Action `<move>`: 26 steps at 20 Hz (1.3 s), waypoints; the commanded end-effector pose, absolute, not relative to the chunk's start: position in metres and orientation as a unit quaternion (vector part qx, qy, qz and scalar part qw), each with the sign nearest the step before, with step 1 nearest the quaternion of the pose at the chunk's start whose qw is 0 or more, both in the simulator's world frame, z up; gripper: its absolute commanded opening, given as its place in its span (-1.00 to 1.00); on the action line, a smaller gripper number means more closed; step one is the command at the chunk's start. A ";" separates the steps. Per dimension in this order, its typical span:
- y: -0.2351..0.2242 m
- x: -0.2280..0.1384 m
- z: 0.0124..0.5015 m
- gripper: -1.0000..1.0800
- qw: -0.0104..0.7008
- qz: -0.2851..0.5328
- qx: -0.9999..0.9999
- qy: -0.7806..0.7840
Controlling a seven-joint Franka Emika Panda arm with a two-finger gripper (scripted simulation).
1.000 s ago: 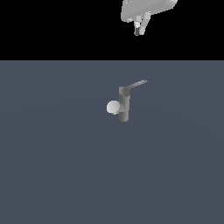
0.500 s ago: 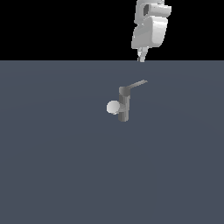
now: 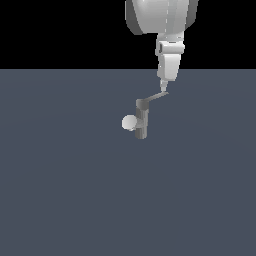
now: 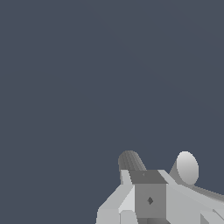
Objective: Turn on the faucet by rotating a designated handle.
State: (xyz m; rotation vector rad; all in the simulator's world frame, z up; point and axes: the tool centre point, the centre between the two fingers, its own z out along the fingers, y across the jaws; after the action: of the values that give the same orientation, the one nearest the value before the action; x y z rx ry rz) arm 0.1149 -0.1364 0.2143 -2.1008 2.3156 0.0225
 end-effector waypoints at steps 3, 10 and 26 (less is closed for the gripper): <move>-0.143 0.123 0.194 -1.00 0.003 0.003 -0.647 0.762; -0.146 0.127 0.182 -1.00 0.000 0.000 -0.634 0.774; -0.143 0.099 0.181 -1.00 0.000 0.000 -0.634 0.773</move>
State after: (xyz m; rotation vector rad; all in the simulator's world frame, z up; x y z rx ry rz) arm 0.1053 -0.1428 0.1836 -1.9902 2.4243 -0.0085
